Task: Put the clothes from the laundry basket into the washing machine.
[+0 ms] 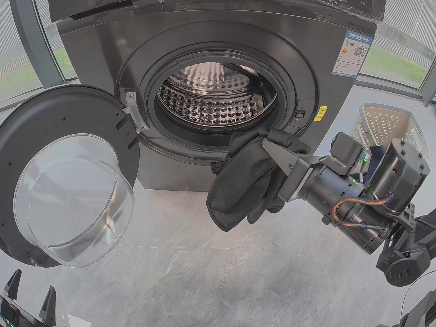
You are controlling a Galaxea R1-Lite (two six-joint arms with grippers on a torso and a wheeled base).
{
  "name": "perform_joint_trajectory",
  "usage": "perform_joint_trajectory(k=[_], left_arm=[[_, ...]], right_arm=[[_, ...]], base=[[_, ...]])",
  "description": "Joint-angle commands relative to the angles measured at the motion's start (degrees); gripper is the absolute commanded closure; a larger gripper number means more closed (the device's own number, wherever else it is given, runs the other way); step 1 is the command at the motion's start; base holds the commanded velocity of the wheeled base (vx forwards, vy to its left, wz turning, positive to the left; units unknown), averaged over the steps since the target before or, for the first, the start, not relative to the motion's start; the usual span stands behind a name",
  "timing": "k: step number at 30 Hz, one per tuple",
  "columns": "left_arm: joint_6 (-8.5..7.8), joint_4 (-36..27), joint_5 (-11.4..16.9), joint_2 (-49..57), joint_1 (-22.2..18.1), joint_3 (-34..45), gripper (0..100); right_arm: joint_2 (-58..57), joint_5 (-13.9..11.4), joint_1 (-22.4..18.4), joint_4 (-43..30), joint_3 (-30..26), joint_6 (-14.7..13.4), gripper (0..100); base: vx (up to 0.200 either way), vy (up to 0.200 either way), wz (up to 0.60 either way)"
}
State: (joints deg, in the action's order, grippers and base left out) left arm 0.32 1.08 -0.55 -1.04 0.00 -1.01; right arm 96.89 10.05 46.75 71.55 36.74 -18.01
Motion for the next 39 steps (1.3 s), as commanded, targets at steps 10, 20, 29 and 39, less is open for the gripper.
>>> perform_joint_trajectory(k=[10, 20, 29, 39], left_arm=[[0.65, 8.32, 25.25, -22.08, 0.09, -9.80, 0], [-0.40, 28.18, 32.89, -52.84, 13.27, -13.23, 0], [3.55, 46.02, 20.32, -76.48, 26.19, -14.98, 0], [4.52, 57.71, 17.34, -94.41, 27.07, -21.22, 0]], right_arm=[[10.34, -0.03, 1.68, 5.71, 9.40, -1.51, 100], [11.04, -0.55, 1.41, 4.83, 13.09, -2.12, 100], [12.53, -0.64, -2.01, 4.39, 18.19, -2.30, 100], [11.92, -0.73, -2.63, 4.13, 17.40, -2.65, 100]], base=[[0.000, 0.000, 0.00], [0.000, 0.000, 0.00], [0.000, 0.000, 0.00], [0.000, 0.000, 0.00]])
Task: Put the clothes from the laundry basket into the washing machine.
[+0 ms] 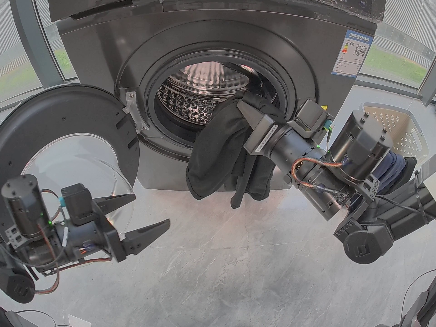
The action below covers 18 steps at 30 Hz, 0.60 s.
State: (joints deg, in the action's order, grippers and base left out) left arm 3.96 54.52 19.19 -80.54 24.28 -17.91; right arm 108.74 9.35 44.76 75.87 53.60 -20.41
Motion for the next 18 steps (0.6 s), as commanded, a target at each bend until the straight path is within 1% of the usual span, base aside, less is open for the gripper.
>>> perform_joint_trajectory(k=[1, 5, 11, 15, 18], left_arm=[[0.87, 4.90, -2.40, -16.40, 2.70, -5.12, 0], [1.05, 6.30, -2.40, -19.30, 2.52, -6.97, 0], [4.92, 8.94, -2.66, -25.28, 2.17, -11.62, 0], [5.27, 11.23, -3.72, -28.53, 1.91, -13.91, 0], [5.27, 12.19, -3.81, -30.37, 1.73, -15.31, 0]], right_arm=[[0.07, -0.03, -0.55, -0.29, 0.54, -0.25, 100], [-0.28, -0.03, -0.47, -0.38, 0.63, -0.25, 100], [-0.63, -0.03, -0.38, -0.20, -0.34, -0.25, 100], [-1.25, 0.05, 0.76, -0.11, -0.78, -0.25, 100], [-2.13, 0.05, 1.55, -0.20, -1.66, -0.25, 100]], base=[[0.000, 0.000, 0.00], [0.000, 0.000, 0.00], [0.000, 0.000, 0.00], [0.000, 0.000, 0.00], [0.000, 0.000, 0.00]])
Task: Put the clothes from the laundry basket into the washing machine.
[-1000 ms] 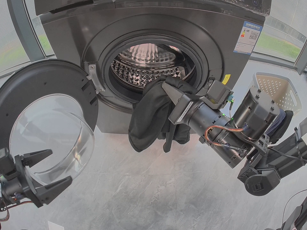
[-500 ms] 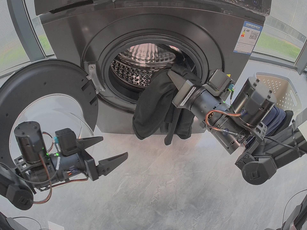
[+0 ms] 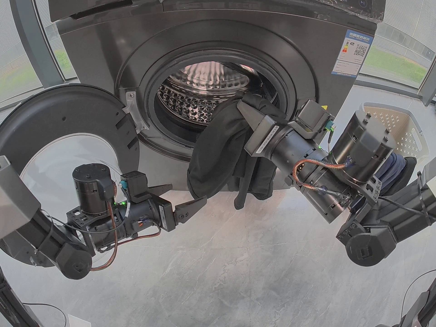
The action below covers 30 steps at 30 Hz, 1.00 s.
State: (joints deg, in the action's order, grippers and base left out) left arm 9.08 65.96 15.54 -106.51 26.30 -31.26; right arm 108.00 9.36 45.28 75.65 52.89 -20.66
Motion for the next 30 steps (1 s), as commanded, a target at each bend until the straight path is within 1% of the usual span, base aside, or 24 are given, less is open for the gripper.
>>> perform_joint_trajectory(k=[1, 5, 7, 9, 19, 27, 28, 29, 30], left_arm=[[0.32, 1.01, -0.16, -4.94, -0.37, -2.23, 0], [0.67, 1.98, -0.25, -6.25, -0.46, -3.11, 0], [0.94, 2.59, -2.01, -7.75, -0.46, -4.87, 0], [1.03, 2.59, -2.89, -8.45, -0.54, -6.27, 0], [1.46, 2.68, -2.89, -10.47, 0.25, -10.32, 0], [1.73, 3.65, -2.80, -11.26, 0.78, -12.25, 0], [2.08, 3.91, -2.89, -11.53, 0.95, -12.25, 0], [2.34, 4.44, -2.89, -11.88, 1.39, -12.34, 100], [2.34, 4.52, -2.89, -11.88, 1.39, -12.34, 100]], right_arm=[[-1.82, 0.04, 1.22, 0.02, -1.30, 0.01, 100], [-2.62, 0.04, 1.57, -0.07, -2.18, 0.01, 100], [-2.79, 0.04, 1.92, -0.07, -2.97, 0.01, 100], [-3.14, 0.13, 2.36, -0.07, -3.32, 0.01, 100], [-3.32, 0.31, 3.50, 0.02, -4.56, 0.01, 100], [-3.32, 0.39, 3.59, 0.11, -4.56, 0.01, 100], [-3.32, 0.39, 3.59, 0.02, -4.56, 0.01, 100], [-3.32, 0.39, 3.68, 0.02, -4.47, 0.01, 100], [-3.32, 0.39, 3.59, 0.02, -4.47, 0.01, 100]], base=[[0.000, 0.000, 0.00], [0.000, 0.000, 0.00], [0.000, 0.000, 0.00], [0.000, 0.000, 0.00], [0.000, 0.000, 0.00], [0.000, 0.000, 0.00], [0.000, 0.000, 0.00], [0.000, 0.000, 0.00], [0.000, 0.000, 0.00]])
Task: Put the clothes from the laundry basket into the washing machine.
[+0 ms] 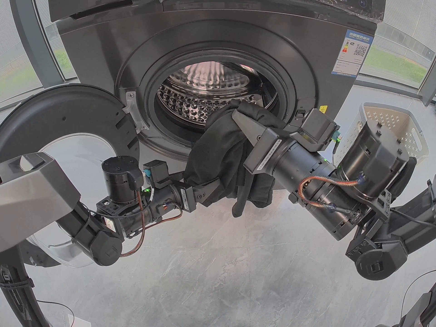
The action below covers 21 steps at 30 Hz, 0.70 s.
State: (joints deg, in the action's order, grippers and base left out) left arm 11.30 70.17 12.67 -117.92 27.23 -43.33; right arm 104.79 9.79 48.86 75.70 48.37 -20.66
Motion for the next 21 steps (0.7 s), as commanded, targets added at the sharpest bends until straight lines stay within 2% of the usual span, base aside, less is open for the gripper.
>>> perform_joint_trajectory(k=[1, 6, 9, 14, 17, 20, 21], left_arm=[[0.30, 1.02, -0.10, -0.64, 0.72, -0.18, 100], [0.48, 1.73, -0.01, -0.82, 0.72, 0.17, 100], [0.65, 4.45, -0.10, -0.21, 1.15, 2.28, 100], [1.09, 10.51, -0.10, 5.86, 2.47, 10.98, 100], [1.36, 12.80, -0.01, 10.96, 3.53, 16.17, 100], [1.80, 13.85, -0.01, 14.38, 4.49, 18.54, 100], [2.06, 13.94, -0.01, 15.61, 4.76, 18.80, 100]], right_arm=[[-0.20, -0.03, 0.01, -0.03, 0.06, 0.01, 100], [-0.02, -0.03, 0.01, 0.15, -0.12, 0.01, 100], [0.24, -0.38, -0.26, 0.15, -0.82, 0.01, 100], [1.56, -1.09, -1.40, 0.23, -0.47, -0.08, 100], [3.84, -2.76, -2.10, 0.94, -0.82, -0.08, 100], [5.16, -2.85, -2.10, 1.02, -0.82, -0.17, 100], [5.51, -2.85, -2.01, 1.02, -0.82, -0.17, 0]], base=[[0.000, 0.000, 0.00], [0.000, 0.000, 0.00], [0.000, 0.000, 0.00], [0.000, 0.000, 0.00], [0.000, 0.000, 0.00], [0.000, 0.000, 0.00], [0.000, 0.000, 0.00]])
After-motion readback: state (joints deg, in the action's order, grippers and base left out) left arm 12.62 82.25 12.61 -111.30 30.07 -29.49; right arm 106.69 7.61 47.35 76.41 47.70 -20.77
